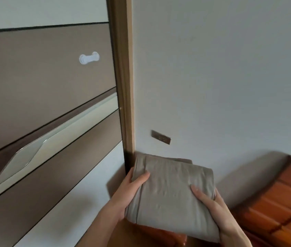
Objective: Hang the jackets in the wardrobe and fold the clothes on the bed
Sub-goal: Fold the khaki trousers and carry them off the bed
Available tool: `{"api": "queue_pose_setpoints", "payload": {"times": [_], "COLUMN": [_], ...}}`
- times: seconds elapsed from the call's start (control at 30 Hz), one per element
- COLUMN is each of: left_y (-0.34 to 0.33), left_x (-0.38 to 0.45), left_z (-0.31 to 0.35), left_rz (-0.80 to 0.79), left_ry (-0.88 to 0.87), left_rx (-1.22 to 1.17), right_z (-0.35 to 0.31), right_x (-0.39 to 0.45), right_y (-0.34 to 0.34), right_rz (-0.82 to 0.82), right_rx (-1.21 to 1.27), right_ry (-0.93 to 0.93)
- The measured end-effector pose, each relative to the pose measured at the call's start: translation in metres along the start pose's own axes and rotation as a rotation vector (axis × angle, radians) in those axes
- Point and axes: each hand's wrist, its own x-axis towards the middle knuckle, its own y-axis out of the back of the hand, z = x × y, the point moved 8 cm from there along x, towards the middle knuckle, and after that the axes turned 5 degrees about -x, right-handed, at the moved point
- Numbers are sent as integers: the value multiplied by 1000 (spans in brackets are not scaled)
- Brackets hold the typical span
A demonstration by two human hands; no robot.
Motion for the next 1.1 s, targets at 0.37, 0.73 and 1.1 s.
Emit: {"api": "queue_pose_setpoints", "payload": {"times": [0.37, 0.73, 1.1], "left_y": [73, 89, 113], "left_x": [71, 180, 276], "left_z": [86, 169, 267], "left_rz": [133, 212, 311], "left_ry": [-63, -121, -450], "left_rx": [-42, 2, 405], "right_z": [-45, -114, -135], "right_x": [123, 240, 299], "right_y": [-86, -138, -144], "right_rz": [-94, -316, -207], "right_rx": [-182, -78, 98], "right_ry": [-33, -60, -18]}}
